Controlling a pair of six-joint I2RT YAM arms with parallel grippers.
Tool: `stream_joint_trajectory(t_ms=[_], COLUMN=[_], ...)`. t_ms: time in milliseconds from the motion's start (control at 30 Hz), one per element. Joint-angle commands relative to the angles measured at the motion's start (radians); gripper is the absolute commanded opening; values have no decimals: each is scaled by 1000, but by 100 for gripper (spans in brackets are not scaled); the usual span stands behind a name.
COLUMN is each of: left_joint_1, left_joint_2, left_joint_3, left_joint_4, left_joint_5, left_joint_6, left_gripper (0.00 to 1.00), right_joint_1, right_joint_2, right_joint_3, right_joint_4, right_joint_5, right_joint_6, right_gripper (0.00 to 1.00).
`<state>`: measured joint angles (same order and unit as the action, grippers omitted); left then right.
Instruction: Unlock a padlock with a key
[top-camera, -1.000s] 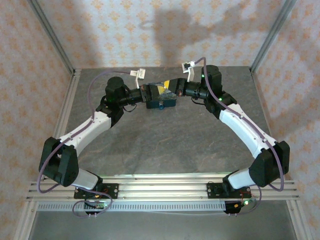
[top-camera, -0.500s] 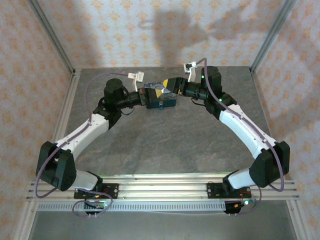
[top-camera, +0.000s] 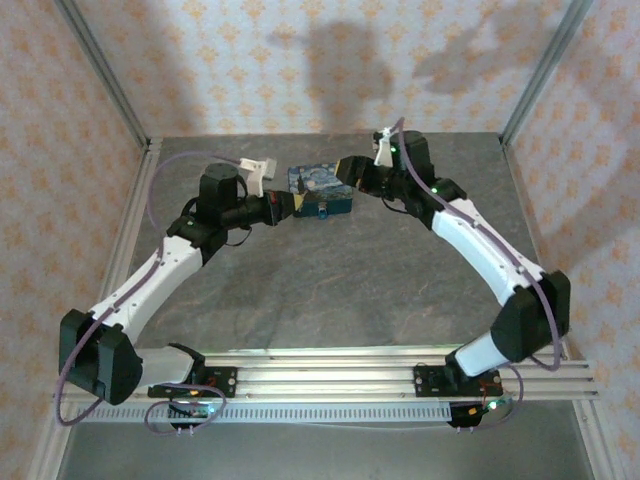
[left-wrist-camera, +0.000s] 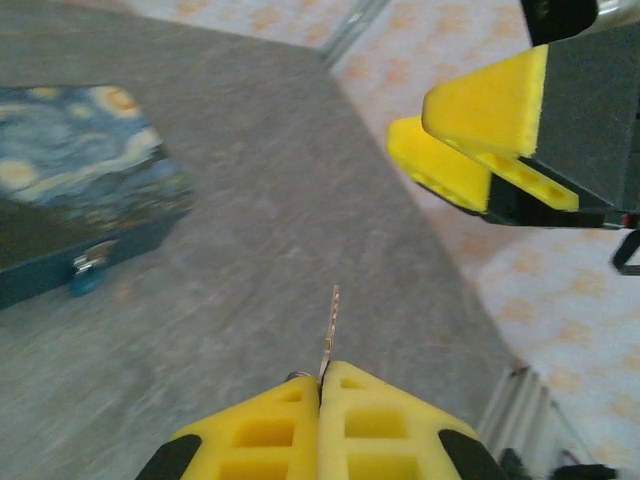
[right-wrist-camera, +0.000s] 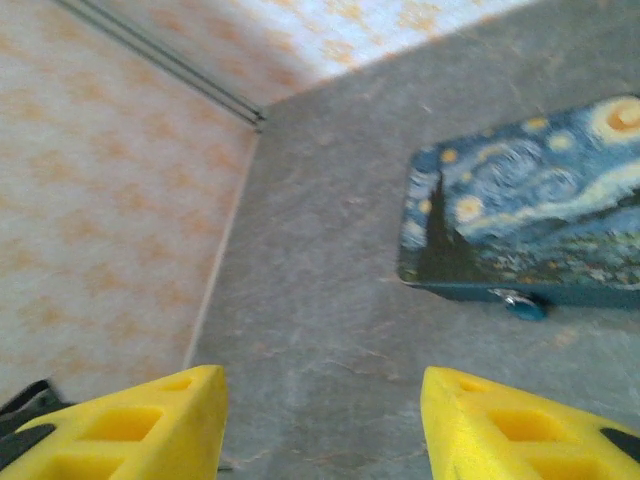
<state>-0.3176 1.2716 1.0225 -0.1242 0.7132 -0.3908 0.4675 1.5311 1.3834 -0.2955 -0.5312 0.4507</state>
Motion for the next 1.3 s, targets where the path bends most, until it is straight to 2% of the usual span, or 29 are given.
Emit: stream_joint_trajectory(t_ms=[0,133,300,467,600,867,1133,1267], left_joint_1=[45,106,148,166,174,175,192,205], left_joint_2=[-9,54,193,348,446,655,746,774], left_joint_3=[35,95,172,244,291,442,548,594], left_joint_4=[-170,-292,-313,-284,-255,-239,-250,-277], left_joint_5=[-105,-180,-249,-281,-292,-262,-276,-290], left_joint_6=[93,118,111,82,63,19,-5,3], left_gripper=[0,0,0,0,0,0,0,0], right_joint_1=[35,13,-49,-58,-22,94,179,183], right_joint_2=[101,217,438,608,596,522,566,517], right_joint_3=[68,191,436,629,534,275,279,223], right_joint_4=[-151,-262,-414,-549,-471,-253,-199,-176], right_joint_5=[120,287,310,350,368,476,671,744], right_joint_6=[-13,30,40,29,32,41,13,58], right_gripper=[53,56,59,61,60,51,52,52])
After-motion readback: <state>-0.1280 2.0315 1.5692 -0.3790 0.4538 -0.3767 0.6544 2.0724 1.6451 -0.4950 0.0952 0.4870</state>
